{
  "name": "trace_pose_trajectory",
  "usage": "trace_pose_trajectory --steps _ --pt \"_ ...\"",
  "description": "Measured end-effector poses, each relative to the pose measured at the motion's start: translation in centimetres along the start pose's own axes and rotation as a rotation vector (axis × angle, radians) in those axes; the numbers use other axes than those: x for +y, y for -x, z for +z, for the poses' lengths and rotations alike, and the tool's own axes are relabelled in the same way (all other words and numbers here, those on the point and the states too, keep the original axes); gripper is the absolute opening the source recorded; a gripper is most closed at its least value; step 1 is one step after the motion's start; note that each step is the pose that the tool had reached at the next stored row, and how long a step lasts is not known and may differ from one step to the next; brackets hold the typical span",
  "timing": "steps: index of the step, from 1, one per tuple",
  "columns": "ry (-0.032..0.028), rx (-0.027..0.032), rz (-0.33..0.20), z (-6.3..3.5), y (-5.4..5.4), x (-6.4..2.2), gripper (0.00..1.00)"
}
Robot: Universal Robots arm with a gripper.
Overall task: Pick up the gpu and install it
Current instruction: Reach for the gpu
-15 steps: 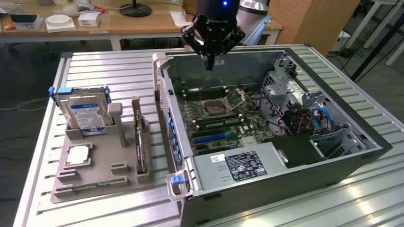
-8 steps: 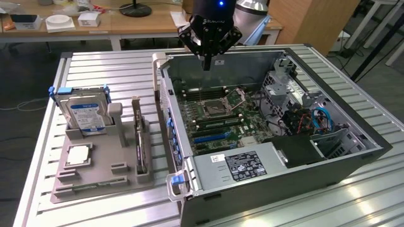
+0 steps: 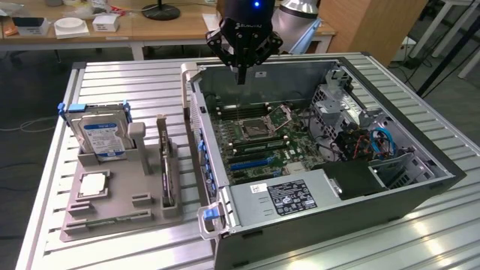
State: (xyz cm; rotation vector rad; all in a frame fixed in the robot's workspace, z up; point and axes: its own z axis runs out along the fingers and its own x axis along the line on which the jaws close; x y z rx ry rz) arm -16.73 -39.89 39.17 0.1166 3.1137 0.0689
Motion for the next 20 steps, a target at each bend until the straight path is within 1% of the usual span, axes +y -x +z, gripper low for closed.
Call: trace_pose_trajectory --steps 20 --pt "0.0 0.0 0.0 0.08 -1.7 -0.13 0.11"
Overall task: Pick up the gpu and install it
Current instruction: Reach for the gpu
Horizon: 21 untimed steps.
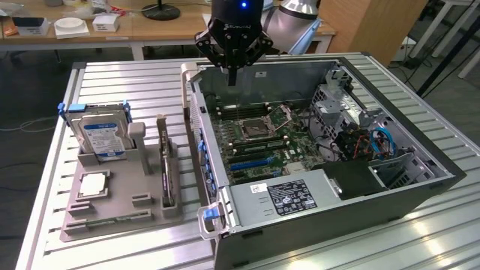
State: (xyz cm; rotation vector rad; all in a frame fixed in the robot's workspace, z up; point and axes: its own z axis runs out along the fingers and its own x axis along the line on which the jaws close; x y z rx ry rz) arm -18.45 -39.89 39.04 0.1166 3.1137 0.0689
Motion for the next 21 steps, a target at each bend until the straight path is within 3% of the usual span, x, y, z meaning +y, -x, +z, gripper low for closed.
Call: trace_pose_trajectory --steps 21 --pt "-0.0001 0.0001 0.0 0.07 -1.5 -0.11 0.11"
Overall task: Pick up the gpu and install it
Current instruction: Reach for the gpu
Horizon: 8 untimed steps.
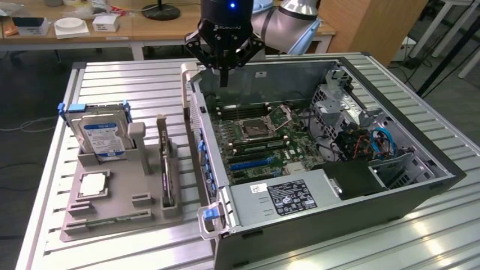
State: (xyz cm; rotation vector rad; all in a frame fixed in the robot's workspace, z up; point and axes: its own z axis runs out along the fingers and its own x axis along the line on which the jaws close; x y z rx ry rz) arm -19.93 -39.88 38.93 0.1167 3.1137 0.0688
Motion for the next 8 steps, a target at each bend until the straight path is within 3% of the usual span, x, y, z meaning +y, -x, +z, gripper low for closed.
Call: trace_pose_trajectory --steps 8 --pt "0.0 0.0 0.0 0.01 -0.6 -0.05 0.11"
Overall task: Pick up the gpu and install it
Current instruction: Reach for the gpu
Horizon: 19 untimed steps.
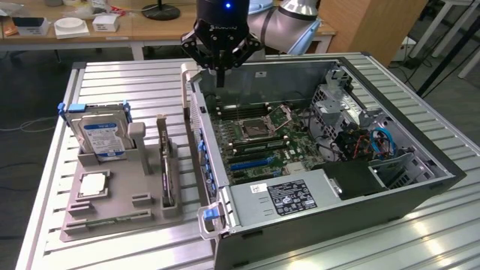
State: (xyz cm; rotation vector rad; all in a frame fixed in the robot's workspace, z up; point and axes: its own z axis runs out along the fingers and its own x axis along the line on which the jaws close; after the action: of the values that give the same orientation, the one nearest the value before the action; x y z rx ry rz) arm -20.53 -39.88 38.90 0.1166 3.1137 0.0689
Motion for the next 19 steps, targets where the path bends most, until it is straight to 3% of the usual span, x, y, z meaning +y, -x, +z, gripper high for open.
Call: trace_pose_trajectory --steps 19 --pt "0.0 0.0 0.0 0.01 -1.7 -0.13 0.11"
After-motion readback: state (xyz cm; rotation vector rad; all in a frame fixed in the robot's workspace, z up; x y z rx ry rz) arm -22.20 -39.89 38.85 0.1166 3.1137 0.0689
